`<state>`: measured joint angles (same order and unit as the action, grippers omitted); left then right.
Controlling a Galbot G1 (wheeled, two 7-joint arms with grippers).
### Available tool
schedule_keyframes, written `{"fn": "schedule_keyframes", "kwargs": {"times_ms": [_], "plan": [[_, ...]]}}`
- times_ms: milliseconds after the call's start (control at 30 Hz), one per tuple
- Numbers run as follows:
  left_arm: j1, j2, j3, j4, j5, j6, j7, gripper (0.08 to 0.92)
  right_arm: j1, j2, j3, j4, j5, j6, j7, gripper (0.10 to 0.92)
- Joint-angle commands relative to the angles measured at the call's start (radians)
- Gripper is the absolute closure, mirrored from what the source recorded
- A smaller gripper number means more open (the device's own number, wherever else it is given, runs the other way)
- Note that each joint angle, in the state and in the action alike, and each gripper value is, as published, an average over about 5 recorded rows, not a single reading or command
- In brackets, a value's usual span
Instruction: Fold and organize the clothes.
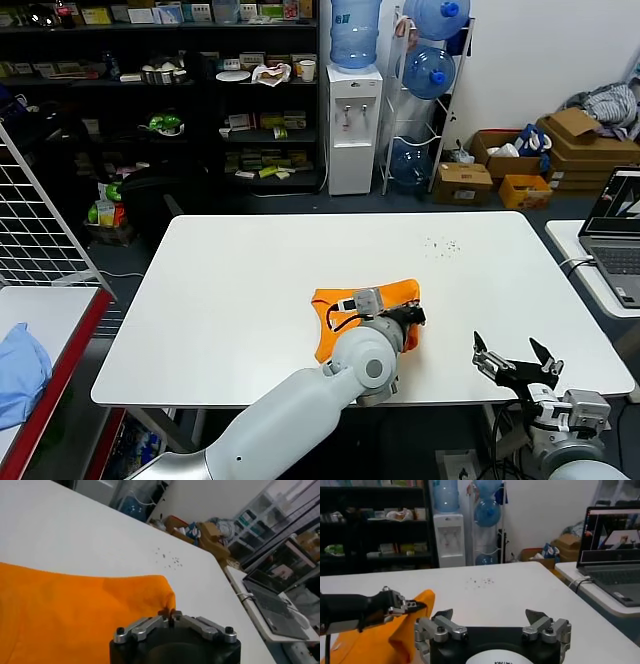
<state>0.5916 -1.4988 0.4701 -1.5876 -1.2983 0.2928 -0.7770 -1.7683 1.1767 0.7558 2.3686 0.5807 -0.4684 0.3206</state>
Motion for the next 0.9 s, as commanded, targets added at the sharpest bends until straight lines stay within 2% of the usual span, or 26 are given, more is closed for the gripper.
{"fn": "schedule_keyframes", "kwargs": {"times_ms": [33,133,267,400,533,600,667,767,900], "plan": [[0.013,0.011,-0.020,-0.039,0.053,-0.009,0.038,0.862,0.000,-0.020,0.015,0.007,-0.051,0.119,-0.111,0.104],[0.073,0.122,-0.032,-0.188,0.102,-0.004,0.081,0.783,0.013,-0.041,0.011,-0.023,-0.076,0.164,-0.158,0.104],[0.241,0.342,-0.106,-0.382,0.299,-0.007,0.254,0.653,0.042,-0.059,-0.012,-0.093,-0.101,0.219,-0.214,0.104],[0.512,0.488,-0.279,-0.509,0.497,-0.082,0.422,0.532,0.075,-0.055,-0.043,-0.153,-0.119,0.272,-0.250,0.104],[0.825,0.565,-0.557,-0.556,0.713,-0.280,0.630,0.419,0.085,-0.029,-0.042,-0.184,-0.142,0.321,-0.303,0.104],[0.963,0.562,-0.693,-0.544,0.826,-0.394,0.719,0.359,0.073,-0.011,-0.030,-0.196,-0.162,0.356,-0.334,0.104],[1.063,0.526,-0.799,-0.530,0.909,-0.488,0.775,0.307,0.053,0.005,-0.016,-0.210,-0.185,0.404,-0.366,0.104],[1.154,0.433,-0.914,-0.522,0.999,-0.600,0.827,0.220,0.018,0.034,0.011,-0.236,-0.199,0.492,-0.411,0.104],[1.217,0.285,-0.996,-0.535,1.036,-0.677,0.873,0.114,-0.030,0.083,0.043,-0.271,-0.197,0.609,-0.472,0.104]]}}
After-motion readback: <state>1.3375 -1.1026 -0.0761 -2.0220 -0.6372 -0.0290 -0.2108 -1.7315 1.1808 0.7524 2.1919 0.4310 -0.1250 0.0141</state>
